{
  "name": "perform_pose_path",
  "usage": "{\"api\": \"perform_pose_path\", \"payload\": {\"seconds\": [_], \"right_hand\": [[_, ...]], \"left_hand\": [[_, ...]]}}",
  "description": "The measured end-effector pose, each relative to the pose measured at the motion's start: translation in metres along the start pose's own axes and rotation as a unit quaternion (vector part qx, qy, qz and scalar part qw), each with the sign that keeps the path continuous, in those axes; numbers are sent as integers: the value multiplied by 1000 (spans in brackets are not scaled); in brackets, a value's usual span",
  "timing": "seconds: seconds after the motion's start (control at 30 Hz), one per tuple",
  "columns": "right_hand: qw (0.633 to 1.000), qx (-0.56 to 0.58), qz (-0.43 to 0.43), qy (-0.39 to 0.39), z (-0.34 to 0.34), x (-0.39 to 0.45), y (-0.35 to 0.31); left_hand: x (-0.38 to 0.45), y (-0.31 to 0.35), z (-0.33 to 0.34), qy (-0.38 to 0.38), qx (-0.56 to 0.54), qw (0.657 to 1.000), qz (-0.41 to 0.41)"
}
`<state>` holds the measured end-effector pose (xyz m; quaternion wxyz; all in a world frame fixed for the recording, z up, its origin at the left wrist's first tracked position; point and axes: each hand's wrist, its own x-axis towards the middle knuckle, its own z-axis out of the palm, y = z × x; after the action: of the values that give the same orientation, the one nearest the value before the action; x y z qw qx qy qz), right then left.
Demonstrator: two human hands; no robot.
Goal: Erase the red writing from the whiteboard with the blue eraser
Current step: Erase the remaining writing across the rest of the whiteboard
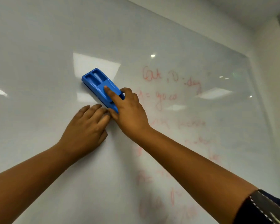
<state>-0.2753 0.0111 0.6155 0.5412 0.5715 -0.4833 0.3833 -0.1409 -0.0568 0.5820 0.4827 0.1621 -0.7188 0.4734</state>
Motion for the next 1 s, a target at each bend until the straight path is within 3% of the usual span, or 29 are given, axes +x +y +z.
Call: {"api": "perform_pose_path", "payload": {"seconds": [0.1, 0.33, 0.57, 0.77, 1.0], "right_hand": [[1000, -7, 11, 12, -5, 6, 29], [970, 52, 228, 69, -30, 19, 120], [978, 84, 151, 118, -9, 38, 79], [989, 96, 44, 102, 10, 31, 69], [970, 104, 179, 123, -23, 45, 161]], "left_hand": [[15, -2, 3, 8, 9, 1000, -10], [39, -5, 10, 33, -8, 997, -71], [35, 12, 26, 48, -21, 991, -121], [36, 11, 26, 47, -10, 992, -120], [37, 13, 28, 53, 3, 992, -116]]}}
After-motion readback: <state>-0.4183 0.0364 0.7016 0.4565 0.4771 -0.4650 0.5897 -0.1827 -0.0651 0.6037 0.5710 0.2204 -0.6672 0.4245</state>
